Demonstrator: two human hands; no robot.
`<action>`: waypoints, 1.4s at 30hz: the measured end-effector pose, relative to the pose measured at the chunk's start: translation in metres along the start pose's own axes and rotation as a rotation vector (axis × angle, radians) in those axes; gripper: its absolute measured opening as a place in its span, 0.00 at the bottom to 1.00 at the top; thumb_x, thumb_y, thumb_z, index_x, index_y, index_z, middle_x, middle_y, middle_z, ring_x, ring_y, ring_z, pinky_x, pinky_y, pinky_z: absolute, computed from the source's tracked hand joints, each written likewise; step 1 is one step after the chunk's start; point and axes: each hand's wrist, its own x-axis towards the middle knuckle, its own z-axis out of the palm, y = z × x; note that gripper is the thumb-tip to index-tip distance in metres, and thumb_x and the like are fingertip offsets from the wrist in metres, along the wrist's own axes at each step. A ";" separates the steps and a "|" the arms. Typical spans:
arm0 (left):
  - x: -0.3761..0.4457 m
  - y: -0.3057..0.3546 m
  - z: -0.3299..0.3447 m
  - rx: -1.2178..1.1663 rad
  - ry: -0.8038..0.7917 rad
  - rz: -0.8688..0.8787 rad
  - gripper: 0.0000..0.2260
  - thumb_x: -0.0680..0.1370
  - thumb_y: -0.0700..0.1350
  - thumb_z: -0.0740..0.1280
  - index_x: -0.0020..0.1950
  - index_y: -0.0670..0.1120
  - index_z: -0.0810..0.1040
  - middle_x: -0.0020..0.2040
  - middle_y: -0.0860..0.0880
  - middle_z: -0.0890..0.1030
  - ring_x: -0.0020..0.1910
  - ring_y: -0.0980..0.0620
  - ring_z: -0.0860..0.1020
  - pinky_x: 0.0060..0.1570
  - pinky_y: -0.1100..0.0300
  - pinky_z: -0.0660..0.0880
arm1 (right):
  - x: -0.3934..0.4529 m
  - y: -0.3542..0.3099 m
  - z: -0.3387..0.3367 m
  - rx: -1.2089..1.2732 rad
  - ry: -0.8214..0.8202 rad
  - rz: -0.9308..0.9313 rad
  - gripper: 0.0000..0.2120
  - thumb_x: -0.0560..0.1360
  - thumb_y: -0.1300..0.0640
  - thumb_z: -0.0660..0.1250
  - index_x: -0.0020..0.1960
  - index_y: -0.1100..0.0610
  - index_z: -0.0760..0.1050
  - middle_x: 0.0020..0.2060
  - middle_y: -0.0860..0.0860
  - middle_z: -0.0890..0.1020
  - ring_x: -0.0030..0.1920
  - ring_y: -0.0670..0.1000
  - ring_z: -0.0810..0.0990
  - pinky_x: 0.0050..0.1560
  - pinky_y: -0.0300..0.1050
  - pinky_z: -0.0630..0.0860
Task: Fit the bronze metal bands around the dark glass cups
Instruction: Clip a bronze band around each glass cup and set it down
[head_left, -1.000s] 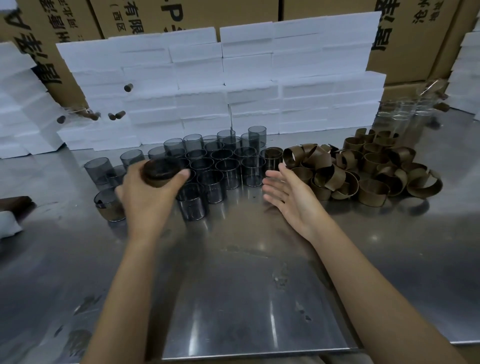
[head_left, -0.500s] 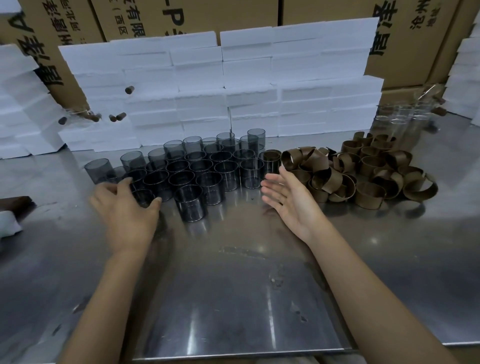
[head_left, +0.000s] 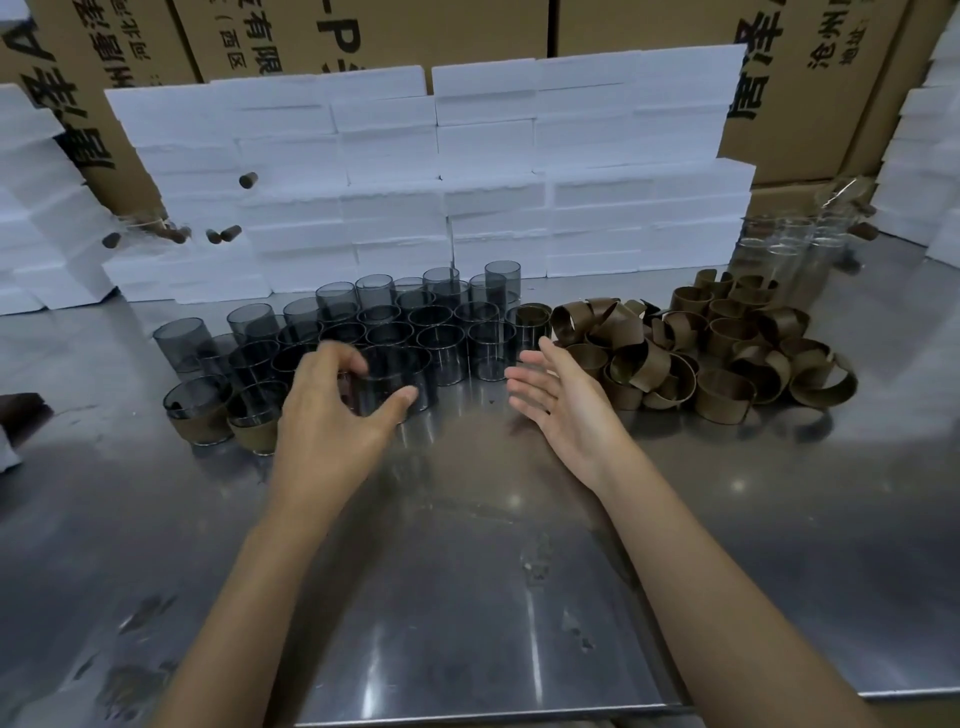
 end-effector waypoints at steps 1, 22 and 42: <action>0.001 0.012 0.002 -0.123 -0.011 -0.043 0.20 0.71 0.57 0.79 0.53 0.58 0.70 0.52 0.60 0.76 0.47 0.62 0.78 0.44 0.61 0.75 | -0.001 -0.001 0.002 -0.042 -0.004 -0.010 0.21 0.82 0.45 0.64 0.65 0.61 0.77 0.61 0.62 0.82 0.57 0.54 0.82 0.56 0.46 0.80; 0.015 0.077 0.114 -0.538 -0.442 -0.285 0.25 0.81 0.70 0.49 0.55 0.59 0.81 0.60 0.50 0.77 0.73 0.47 0.66 0.77 0.47 0.56 | 0.004 0.004 0.004 -0.579 0.269 -0.345 0.34 0.83 0.33 0.44 0.53 0.50 0.83 0.49 0.51 0.87 0.54 0.52 0.85 0.59 0.54 0.80; 0.018 0.070 0.103 -0.851 -0.444 -0.334 0.18 0.80 0.67 0.61 0.49 0.61 0.87 0.50 0.60 0.87 0.50 0.68 0.83 0.43 0.72 0.77 | -0.007 0.008 0.010 -0.612 -0.019 -0.292 0.15 0.76 0.26 0.57 0.56 0.31 0.72 0.53 0.29 0.78 0.53 0.21 0.73 0.53 0.24 0.67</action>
